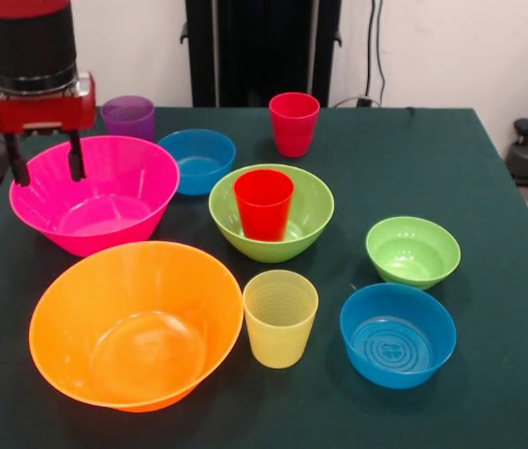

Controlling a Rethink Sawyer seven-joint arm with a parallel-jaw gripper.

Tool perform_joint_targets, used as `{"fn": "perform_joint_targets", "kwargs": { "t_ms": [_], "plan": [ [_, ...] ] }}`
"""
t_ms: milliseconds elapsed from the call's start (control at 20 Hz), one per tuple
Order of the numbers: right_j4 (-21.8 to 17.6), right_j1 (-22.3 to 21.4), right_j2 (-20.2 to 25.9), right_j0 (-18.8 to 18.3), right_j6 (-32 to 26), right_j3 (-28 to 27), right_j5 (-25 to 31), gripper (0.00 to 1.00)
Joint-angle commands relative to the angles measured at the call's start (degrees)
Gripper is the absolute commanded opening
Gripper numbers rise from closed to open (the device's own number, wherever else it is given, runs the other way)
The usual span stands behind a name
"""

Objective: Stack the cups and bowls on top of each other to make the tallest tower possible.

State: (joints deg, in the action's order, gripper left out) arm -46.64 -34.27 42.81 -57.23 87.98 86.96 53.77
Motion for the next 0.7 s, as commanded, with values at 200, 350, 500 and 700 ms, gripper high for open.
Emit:
{"fn": "perform_joint_targets", "kwargs": {
  "t_ms": [200, 350, 500, 700],
  "plan": [
    [-8.0, 10.5, 0.5, -0.7, -27.3, -7.3, -2.7, 1.00],
    [-8.6, 11.2, 0.2, -0.4, -27.5, -7.7, -3.2, 1.00],
    [-9.3, 11.3, 0.0, -0.3, -28.0, -7.9, -3.6, 1.00],
    [-9.6, 10.6, -0.4, -0.4, -28.1, -7.6, -3.6, 1.00]
  ]
}}
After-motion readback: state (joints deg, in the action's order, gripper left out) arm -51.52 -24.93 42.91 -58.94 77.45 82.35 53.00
